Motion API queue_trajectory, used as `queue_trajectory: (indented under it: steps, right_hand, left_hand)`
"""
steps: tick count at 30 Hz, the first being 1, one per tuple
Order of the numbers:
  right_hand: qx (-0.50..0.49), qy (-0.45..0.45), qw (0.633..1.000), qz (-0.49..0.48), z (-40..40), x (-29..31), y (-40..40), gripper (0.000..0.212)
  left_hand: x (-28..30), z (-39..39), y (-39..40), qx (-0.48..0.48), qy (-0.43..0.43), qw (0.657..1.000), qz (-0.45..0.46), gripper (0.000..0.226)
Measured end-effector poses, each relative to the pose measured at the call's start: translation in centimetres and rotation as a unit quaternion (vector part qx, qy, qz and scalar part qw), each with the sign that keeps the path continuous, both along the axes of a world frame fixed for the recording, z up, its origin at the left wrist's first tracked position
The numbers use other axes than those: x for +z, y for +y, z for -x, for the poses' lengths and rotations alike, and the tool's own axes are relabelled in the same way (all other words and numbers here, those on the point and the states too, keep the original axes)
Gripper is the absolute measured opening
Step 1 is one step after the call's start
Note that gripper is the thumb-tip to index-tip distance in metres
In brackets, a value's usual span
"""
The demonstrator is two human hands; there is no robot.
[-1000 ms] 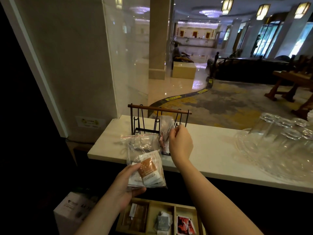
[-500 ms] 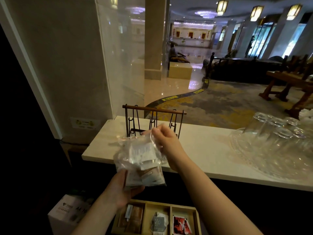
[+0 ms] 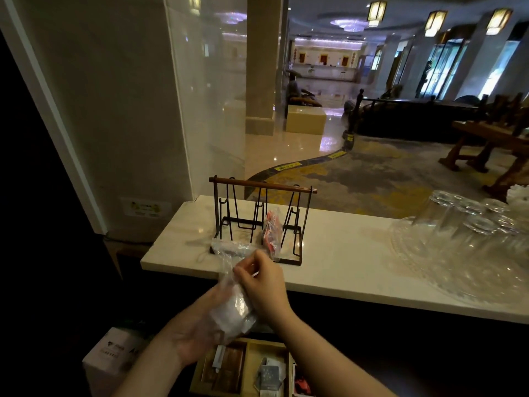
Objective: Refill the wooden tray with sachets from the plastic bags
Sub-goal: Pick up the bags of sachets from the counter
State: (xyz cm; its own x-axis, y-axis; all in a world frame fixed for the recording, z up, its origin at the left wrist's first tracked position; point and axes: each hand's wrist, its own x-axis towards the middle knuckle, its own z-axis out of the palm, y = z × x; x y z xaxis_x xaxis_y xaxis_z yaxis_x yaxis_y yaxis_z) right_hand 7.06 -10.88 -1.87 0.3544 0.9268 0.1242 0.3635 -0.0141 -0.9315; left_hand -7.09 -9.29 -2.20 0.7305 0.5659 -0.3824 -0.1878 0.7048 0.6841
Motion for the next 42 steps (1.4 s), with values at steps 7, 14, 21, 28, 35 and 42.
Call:
queue_trajectory:
  steps: [7,14,21,28,35,42]
  right_hand:
    - [-0.138,-0.172,0.975,-0.030,-3.4,1.0,2.7,0.024]
    - [-0.117,-0.366,0.918,0.099,-4.8,0.0,4.8,0.081]
    - [-0.117,-0.436,0.881,0.142,-4.6,0.4,6.0,0.075]
    - [-0.119,-0.463,0.870,0.119,-5.0,2.5,5.1,0.038]
    - [-0.167,-0.480,0.860,0.040,-5.9,5.4,0.9,0.010]
    - [-0.143,0.066,0.982,-0.103,-5.4,5.6,-2.7,0.018]
  left_hand:
    - [-0.2,-0.5,0.0,0.074,-0.007,0.997,0.026,0.043]
    - [-0.8,-0.3,0.2,0.119,0.010,0.993,0.025,0.049]
    - [-1.9,0.3,-0.2,0.107,0.040,0.993,0.030,0.053]
    - [-1.9,0.5,-0.1,0.126,0.041,0.990,0.047,0.068]
    - [-2.6,0.0,0.0,0.124,0.046,0.989,0.060,0.052]
    - [-3.6,-0.6,-0.5,0.092,0.041,0.993,0.059,0.053]
